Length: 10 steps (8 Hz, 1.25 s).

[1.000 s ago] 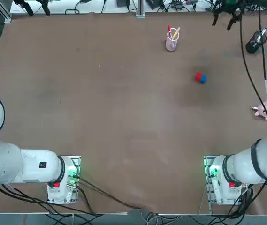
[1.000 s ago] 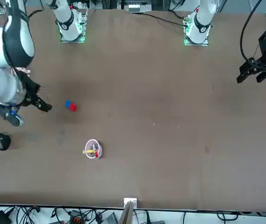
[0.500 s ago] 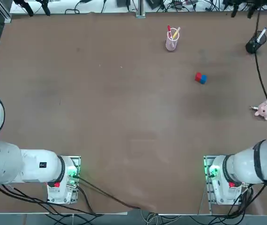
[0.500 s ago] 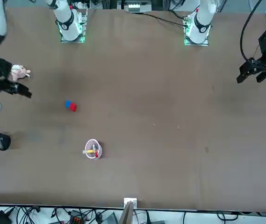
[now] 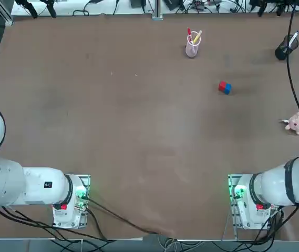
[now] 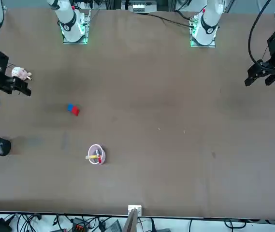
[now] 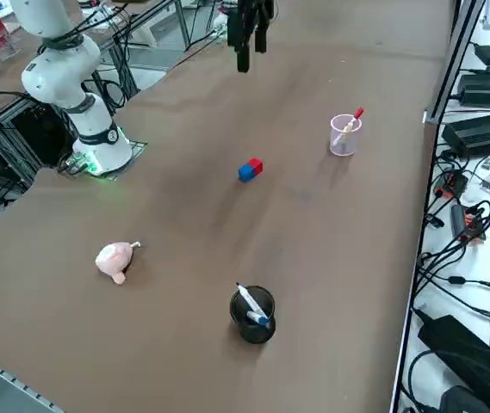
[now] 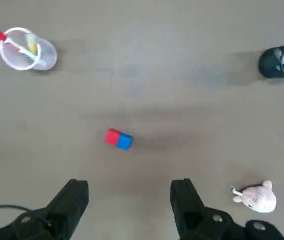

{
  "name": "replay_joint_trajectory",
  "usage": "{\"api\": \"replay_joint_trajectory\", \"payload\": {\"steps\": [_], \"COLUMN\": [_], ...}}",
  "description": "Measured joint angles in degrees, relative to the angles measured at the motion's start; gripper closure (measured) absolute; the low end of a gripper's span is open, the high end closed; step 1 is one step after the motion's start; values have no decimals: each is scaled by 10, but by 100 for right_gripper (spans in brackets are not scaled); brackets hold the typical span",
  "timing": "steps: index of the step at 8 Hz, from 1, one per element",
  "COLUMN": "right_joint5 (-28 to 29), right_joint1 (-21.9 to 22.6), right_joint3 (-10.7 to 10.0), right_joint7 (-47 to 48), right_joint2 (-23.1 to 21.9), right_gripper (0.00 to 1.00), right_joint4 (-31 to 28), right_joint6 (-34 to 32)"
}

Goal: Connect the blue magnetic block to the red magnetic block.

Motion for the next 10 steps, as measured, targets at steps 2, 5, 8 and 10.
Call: {"api": "replay_joint_trajectory", "payload": {"steps": [2, 5, 8, 10], "right_joint5": [0, 8, 9, 9], "right_joint1": [-4, -9, -9, -9], "right_joint3": [1, -1, -1, -1], "right_joint7": [-14, -74, -87, -87], "right_joint2": [-47, -125, -157, -147], "right_gripper": [0, 0, 0, 0], "right_joint4": [-35, -124, -160, -151], "right_joint6": [-5, 39, 56, 60]}}
